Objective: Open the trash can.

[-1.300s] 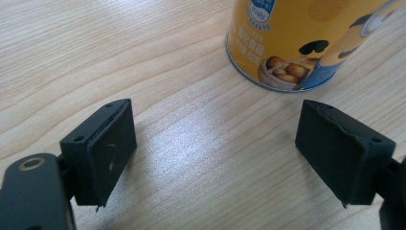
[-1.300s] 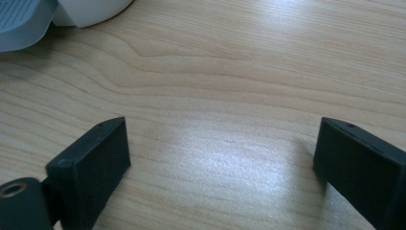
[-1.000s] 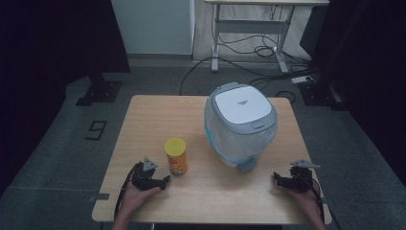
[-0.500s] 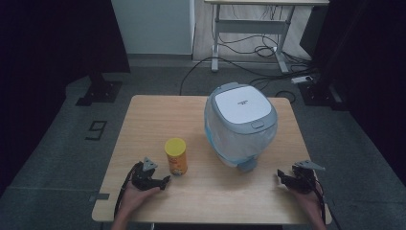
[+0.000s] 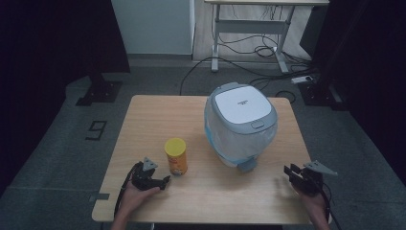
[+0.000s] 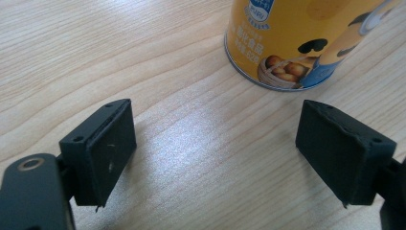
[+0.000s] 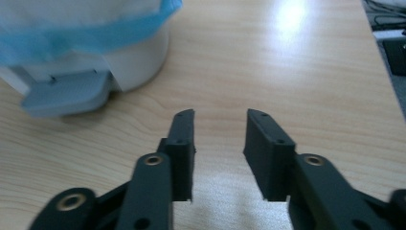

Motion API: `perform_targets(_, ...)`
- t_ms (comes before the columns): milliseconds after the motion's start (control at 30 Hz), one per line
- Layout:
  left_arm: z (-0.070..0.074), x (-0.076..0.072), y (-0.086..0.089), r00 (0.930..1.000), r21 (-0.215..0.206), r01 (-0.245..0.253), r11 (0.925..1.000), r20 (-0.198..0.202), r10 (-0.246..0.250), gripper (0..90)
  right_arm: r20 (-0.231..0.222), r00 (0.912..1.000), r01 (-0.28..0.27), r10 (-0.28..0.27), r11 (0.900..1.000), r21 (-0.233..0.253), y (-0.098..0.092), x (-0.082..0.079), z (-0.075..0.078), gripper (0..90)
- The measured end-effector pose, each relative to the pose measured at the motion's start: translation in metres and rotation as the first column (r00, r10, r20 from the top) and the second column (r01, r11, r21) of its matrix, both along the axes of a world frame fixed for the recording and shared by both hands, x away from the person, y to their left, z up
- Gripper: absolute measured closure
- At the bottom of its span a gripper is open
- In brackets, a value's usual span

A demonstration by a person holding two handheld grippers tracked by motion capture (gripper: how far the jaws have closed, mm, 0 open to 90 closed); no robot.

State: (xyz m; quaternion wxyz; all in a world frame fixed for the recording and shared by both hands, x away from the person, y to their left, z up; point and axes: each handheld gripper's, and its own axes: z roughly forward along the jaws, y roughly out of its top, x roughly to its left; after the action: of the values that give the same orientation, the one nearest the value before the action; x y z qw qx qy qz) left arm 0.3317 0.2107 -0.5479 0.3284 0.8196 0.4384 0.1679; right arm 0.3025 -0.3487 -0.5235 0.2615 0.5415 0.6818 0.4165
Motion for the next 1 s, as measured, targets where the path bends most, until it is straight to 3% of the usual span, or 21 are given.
perform_targets(333, 0.0, 0.0, 0.0, 1.0, 0.0, 0.003, 1.0, 0.0, -0.003, 13.6, 0.086, 0.9959, -0.034, 0.028, 0.997, 0.069, -0.005, -0.01, 0.021, 88.5)
perform_targets(833, 0.0, 0.001, 0.001, 0.9999, 0.002, 0.012, 0.9999, 0.0, -0.012, 13.4, 0.148, 0.9862, -0.09, 0.074, 0.991, 0.099, 0.003, -0.011, 0.05, 89.5)
perform_targets(867, 0.0, 0.001, 0.001, 0.9999, 0.002, 0.011, 0.9999, 0.0, -0.011, 13.4, 0.145, 0.9854, -0.112, 0.089, 0.981, 0.156, 0.003, -0.011, 0.055, 89.5)
perform_targets(1000, 0.0, 0.001, 0.001, 1.0, 0.003, 0.009, 1.0, 0.0, -0.009, 13.4, 0.164, 0.9799, -0.141, 0.114, 0.977, 0.163, 0.006, -0.01, 0.069, 89.5)
